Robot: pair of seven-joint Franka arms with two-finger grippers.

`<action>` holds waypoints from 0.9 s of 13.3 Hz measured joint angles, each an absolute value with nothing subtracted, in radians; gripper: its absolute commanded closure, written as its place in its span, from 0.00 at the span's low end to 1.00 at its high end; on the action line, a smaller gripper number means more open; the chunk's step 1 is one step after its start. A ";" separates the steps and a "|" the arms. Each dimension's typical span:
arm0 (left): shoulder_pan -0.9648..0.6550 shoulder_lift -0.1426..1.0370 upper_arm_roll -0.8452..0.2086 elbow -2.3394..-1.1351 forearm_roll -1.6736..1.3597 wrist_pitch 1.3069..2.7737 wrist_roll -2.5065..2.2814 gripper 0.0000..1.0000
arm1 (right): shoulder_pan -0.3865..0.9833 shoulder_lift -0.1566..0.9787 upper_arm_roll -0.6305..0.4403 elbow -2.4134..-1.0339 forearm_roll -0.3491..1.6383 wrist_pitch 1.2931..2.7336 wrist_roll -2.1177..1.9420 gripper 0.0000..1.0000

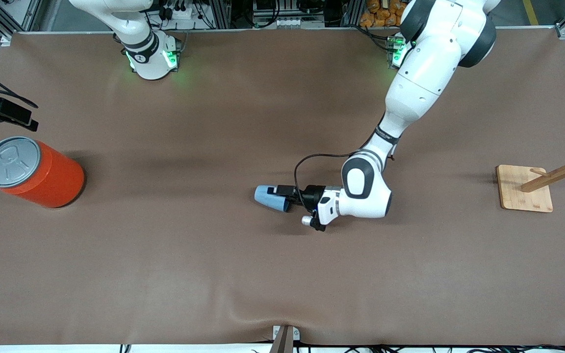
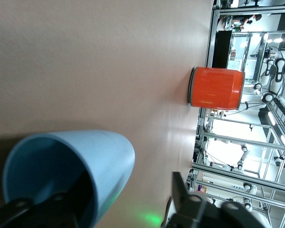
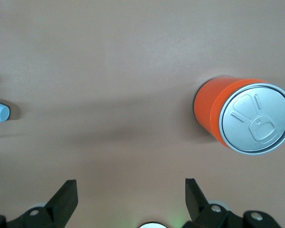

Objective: Flip cup
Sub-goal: 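Close the left gripper on the cup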

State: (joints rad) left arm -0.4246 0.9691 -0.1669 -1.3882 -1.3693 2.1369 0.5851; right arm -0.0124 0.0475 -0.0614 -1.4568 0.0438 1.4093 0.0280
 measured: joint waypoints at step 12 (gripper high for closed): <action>-0.410 0.939 -0.155 -1.352 -1.249 2.121 0.449 1.00 | -0.014 0.047 -0.064 -1.454 0.060 1.409 0.028 0.00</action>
State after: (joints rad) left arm -0.4102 0.9385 -0.1553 -1.3520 -1.2495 2.1214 0.4486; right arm -0.0136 0.0465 -0.0641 -1.4536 0.0599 1.4093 0.0281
